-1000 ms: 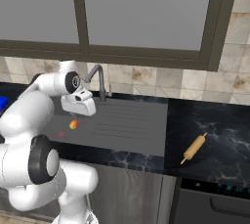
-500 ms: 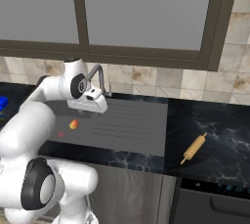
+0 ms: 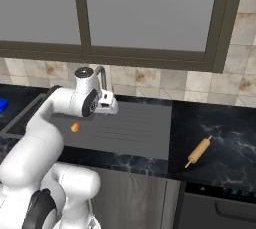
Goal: Pick up all produce items and place them in the sink. Turn on the sink faucet to wash them. Then turn the sink off and put them in the tray.
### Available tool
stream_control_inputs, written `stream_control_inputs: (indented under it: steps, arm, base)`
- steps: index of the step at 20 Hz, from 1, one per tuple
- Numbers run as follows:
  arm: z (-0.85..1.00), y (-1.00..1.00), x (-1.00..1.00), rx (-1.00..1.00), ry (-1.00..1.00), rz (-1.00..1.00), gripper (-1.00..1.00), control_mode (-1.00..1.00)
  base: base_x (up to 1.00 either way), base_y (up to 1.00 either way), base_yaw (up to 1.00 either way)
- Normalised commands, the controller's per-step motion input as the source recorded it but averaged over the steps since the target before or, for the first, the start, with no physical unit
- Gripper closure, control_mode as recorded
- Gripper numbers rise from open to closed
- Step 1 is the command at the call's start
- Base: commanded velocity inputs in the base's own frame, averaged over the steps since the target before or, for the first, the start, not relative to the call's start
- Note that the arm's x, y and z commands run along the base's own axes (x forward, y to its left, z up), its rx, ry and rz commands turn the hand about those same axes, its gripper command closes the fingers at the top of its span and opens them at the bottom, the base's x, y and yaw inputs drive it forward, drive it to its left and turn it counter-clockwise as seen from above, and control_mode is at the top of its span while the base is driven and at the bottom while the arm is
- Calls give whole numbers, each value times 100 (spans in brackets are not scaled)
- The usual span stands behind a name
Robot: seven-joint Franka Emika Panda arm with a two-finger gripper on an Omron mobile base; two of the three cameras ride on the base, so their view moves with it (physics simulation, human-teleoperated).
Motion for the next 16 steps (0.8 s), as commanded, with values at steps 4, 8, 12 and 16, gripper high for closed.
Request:
stream_control_inputs:
  steps: [4, 8, 12, 16]
  arm:
    - [-1, -8, 31, 10, -17, 34, -100, -100]
    - [-1, -3, 27, 9, -6, 23, -100, -100]
    - [-4, -1, 29, 7, 0, 0, -100, -100]
    - [0, -1, 43, 8, -6, 7, -100, -100]
  base:
    - [0, 0, 0]
    - [0, 0, 0]
    - [0, 0, 0]
    - [0, 0, 0]
